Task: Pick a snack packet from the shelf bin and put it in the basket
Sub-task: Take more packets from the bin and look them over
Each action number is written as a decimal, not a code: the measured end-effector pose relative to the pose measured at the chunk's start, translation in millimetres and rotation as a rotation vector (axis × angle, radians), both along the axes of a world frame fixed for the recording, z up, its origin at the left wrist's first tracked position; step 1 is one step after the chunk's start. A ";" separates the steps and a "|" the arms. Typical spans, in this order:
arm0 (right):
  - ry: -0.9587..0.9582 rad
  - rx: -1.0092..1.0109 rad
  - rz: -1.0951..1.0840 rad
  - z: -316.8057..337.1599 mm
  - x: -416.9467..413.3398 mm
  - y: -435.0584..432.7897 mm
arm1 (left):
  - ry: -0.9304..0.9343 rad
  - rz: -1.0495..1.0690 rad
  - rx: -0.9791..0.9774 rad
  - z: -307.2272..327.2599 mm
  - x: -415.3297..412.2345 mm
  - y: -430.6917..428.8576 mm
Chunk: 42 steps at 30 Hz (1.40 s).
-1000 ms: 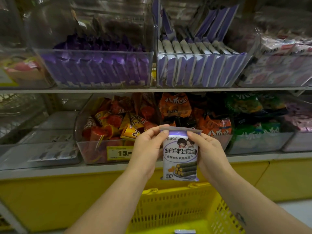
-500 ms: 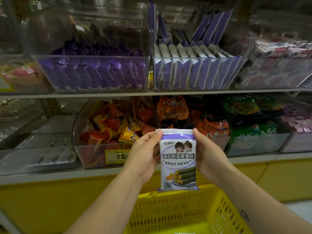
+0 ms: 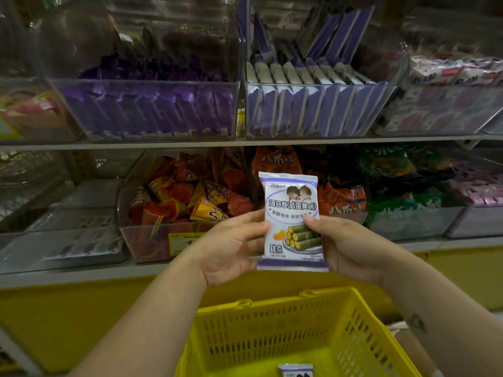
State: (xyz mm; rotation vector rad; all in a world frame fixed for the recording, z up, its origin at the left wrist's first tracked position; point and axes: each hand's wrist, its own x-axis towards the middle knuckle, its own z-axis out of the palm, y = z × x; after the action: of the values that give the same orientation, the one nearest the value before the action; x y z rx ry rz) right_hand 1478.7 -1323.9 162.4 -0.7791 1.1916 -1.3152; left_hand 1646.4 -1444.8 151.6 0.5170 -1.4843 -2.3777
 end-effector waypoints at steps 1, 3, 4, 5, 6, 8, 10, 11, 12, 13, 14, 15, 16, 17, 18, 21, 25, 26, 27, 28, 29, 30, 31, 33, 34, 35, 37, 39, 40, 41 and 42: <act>-0.017 -0.002 0.005 0.8 0.5 -0.8 | 0.001 -0.008 0.003 0.0 0.1 0.6; -0.033 -0.010 0.015 1.6 0.7 -2.4 | -0.005 -0.007 0.024 -0.3 -0.7 0.2; -0.034 -0.013 0.022 1.7 0.9 -3.1 | -0.002 -0.010 0.041 -0.6 -0.6 -0.4; -0.032 -0.018 0.024 1.9 1.0 -3.7 | 0.007 -0.022 0.057 -0.7 -0.1 -0.9; -0.032 -0.027 0.021 2.0 1.0 -3.8 | 0.022 -0.032 0.067 -0.8 0.6 -1.6; -0.035 -0.061 -0.004 1.8 1.6 -4.2 | 0.038 0.010 0.030 -1.1 -0.3 -0.2; -0.004 -0.108 -0.069 0.6 3.2 -6.2 | 0.003 0.196 -0.200 -2.4 -4.4 3.1; 0.030 -0.136 -0.117 -0.6 4.7 -8.0 | -0.025 0.315 -0.372 -3.1 -7.2 5.4; 0.071 -0.164 -0.167 -1.8 6.5 -9.4 | -0.028 0.398 -0.520 -3.6 -10.0 8.1; 0.118 -0.189 -0.215 -3.3 8.9 -10.5 | -0.008 0.416 -0.618 -4.7 -12.6 11.0; 0.173 -0.211 -0.254 -4.5 12.2 -11.3 | 0.013 0.385 -0.674 -7.0 -14.7 14.1; 0.237 -0.229 -0.289 -6.2 15.5 -12.1 | 0.018 0.336 -0.709 -9.1 -16.3 17.3; 0.302 -0.237 -0.319 -8.2 18.9 -13.3 | 0.008 0.295 -0.730 -10.4 -16.7 20.2; 0.355 -0.233 -0.334 -10.1 21.9 -14.4 | 0.002 0.265 -0.725 -11.2 -17.2 22.5; 0.371 -0.222 -0.326 -11.8 25.1 -15.7 | 0.013 0.246 -0.688 -11.6 -17.9 24.1; 0.271 -0.195 -0.296 -15.8 30.8 -19.8 | 0.100 0.179 -0.485 -12.4 -20.1 27.6; 0.252 -0.175 -0.314 -16.8 27.6 -21.9 | 0.213 0.086 -0.262 -15.8 -21.7 26.7; 0.238 -0.169 -0.306 -16.0 26.4 -21.3 | 0.225 0.070 -0.203 -15.9 -20.4 25.3; 0.234 -0.164 -0.302 -14.8 24.9 -20.0 | 0.230 0.047 -0.156 -15.3 -19.0 24.4; 0.243 -0.157 -0.304 -13.6 23.1 -19.3 | 0.233 0.022 -0.139 -14.6 -16.9 23.7; 0.260 -0.154 -0.315 -12.8 21.0 -18.5 | 0.230 0.015 -0.144 -14.4 -15.8 22.9; 0.278 -0.156 -0.335 -11.8 19.4 -17.7 | 0.223 0.027 -0.154 -14.3 -14.9 21.9; 0.290 -0.163 -0.363 -11.3 17.1 -16.7 | 0.214 0.056 -0.161 -14.0 -14.8 20.7; 0.318 -0.172 -0.417 -10.6 13.1 -14.8 | 0.181 0.157 -0.187 -11.9 -14.3 18.3; 0.352 -0.174 -0.431 -10.0 12.2 -13.4 | 0.154 0.214 -0.229 -11.8 -14.4 16.9; 0.411 -0.181 -0.436 -9.8 12.4 -12.1 | 0.126 0.255 -0.284 -12.1 -14.6 16.0; 0.549 -0.230 -0.431 -10.7 15.8 -10.6 | 0.105 0.297 -0.382 -14.1 -14.8 16.1; 0.637 -0.290 -0.403 -12.9 19.4 -9.7 | 0.120 0.336 -0.427 -15.7 -15.1 16.4; 0.661 -0.315 -0.381 -14.1 20.9 -9.3 | 0.127 0.358 -0.436 -16.1 -15.1 16.1; 0.677 -0.338 -0.363 -14.7 22.1 -8.7 | 0.128 0.381 -0.446 -16.2 -15.3 15.0; 0.696 -0.360 -0.352 -14.6 23.2 -7.8 | 0.128 0.403 -0.453 -16.4 -15.4 14.0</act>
State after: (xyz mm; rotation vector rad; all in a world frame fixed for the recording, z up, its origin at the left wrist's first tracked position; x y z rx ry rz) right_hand 1502.0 -1331.7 147.8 -1.4115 1.7165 -1.6352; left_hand 1631.1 -1430.8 135.3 0.4833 -1.6127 -1.6741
